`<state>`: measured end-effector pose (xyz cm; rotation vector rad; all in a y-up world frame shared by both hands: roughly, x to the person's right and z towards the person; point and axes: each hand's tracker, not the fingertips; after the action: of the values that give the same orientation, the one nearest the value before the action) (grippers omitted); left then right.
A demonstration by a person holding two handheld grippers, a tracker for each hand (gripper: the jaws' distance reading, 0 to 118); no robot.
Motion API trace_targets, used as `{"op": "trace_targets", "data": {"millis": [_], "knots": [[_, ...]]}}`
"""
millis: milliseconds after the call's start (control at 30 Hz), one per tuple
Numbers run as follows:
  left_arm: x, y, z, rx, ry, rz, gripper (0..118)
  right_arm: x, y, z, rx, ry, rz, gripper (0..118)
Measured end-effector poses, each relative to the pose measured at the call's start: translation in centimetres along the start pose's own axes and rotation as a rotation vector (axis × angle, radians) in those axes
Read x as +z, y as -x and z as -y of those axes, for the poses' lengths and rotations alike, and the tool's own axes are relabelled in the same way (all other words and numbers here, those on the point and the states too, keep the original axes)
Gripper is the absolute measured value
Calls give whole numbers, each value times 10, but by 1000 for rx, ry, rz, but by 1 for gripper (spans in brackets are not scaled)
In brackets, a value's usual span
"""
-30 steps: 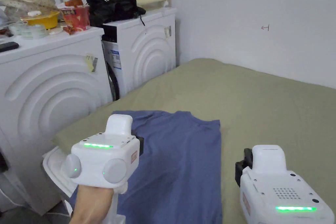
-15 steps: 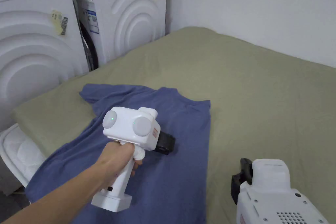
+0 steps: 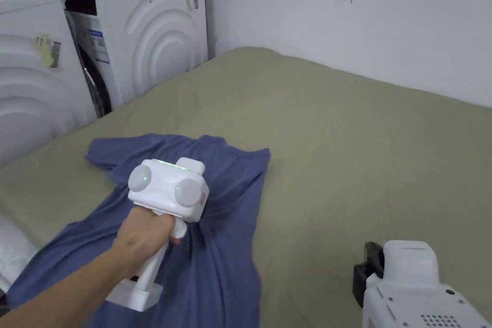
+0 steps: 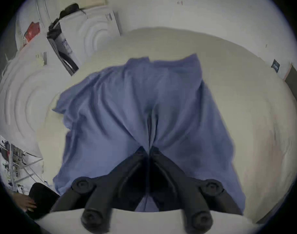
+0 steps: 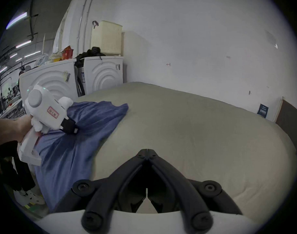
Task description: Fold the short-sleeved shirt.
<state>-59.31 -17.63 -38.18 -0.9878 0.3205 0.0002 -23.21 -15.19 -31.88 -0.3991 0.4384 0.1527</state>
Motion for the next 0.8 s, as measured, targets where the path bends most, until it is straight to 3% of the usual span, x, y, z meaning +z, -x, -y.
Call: {"op": "trace_targets", "data": {"millis": [67, 267, 500, 800], "knots": [[26, -7, -10, 45, -45, 30, 2, 15, -18, -1, -7, -10, 28, 0], [100, -78, -39, -91, -195, 141, 2, 75, -85, -9, -55, -45, 150, 0], [167, -243, -62, -248, -264, 398, 2, 151, -163, 0, -88, -78, 325, 0], [218, -468, -44, -436, -260, 755, 2, 218, -259, 33, -159, -46, 554, 0]]}}
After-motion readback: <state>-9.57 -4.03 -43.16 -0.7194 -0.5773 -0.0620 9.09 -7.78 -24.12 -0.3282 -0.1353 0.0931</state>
